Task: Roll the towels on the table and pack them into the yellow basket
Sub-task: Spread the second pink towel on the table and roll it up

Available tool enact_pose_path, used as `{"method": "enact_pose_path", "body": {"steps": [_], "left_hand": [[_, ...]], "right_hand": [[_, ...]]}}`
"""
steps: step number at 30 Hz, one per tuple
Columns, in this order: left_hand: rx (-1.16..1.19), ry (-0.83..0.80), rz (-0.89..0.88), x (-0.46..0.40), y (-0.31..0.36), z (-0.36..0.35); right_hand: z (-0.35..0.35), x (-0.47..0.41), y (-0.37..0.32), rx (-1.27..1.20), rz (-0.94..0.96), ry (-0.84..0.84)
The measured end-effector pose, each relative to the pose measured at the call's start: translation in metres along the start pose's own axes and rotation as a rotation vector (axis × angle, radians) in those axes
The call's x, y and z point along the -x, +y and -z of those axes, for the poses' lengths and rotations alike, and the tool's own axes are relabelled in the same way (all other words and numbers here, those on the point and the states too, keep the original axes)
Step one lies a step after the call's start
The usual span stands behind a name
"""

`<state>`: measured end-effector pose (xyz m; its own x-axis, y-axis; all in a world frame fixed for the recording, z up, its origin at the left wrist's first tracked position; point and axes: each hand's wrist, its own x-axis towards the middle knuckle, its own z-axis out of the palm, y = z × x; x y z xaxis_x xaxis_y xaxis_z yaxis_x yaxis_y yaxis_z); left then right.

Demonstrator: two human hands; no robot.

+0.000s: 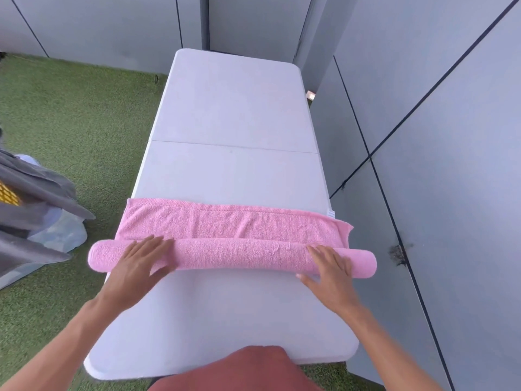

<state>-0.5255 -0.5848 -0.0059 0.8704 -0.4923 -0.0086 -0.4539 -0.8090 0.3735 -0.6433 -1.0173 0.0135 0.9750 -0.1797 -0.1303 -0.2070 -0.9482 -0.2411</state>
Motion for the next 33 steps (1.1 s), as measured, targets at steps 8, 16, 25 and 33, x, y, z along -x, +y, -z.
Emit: {"method": "enact_pose_path", "body": {"steps": [8, 16, 25, 33], "left_hand": [[-0.017, -0.132, 0.054, -0.019, 0.001, 0.009], [0.266, -0.089, 0.113, -0.009, -0.007, 0.016], [-0.041, 0.002, 0.017, -0.009, 0.002, -0.008], [0.241, -0.249, 0.117, -0.016, -0.005, 0.019]], "right_hand": [[0.012, -0.026, -0.001, 0.045, 0.006, -0.168], [0.021, -0.022, 0.010, -0.167, -0.034, -0.188], [-0.002, -0.014, -0.018, 0.146, 0.047, -0.054], [0.021, -0.021, 0.002, -0.098, 0.000, -0.282]]}}
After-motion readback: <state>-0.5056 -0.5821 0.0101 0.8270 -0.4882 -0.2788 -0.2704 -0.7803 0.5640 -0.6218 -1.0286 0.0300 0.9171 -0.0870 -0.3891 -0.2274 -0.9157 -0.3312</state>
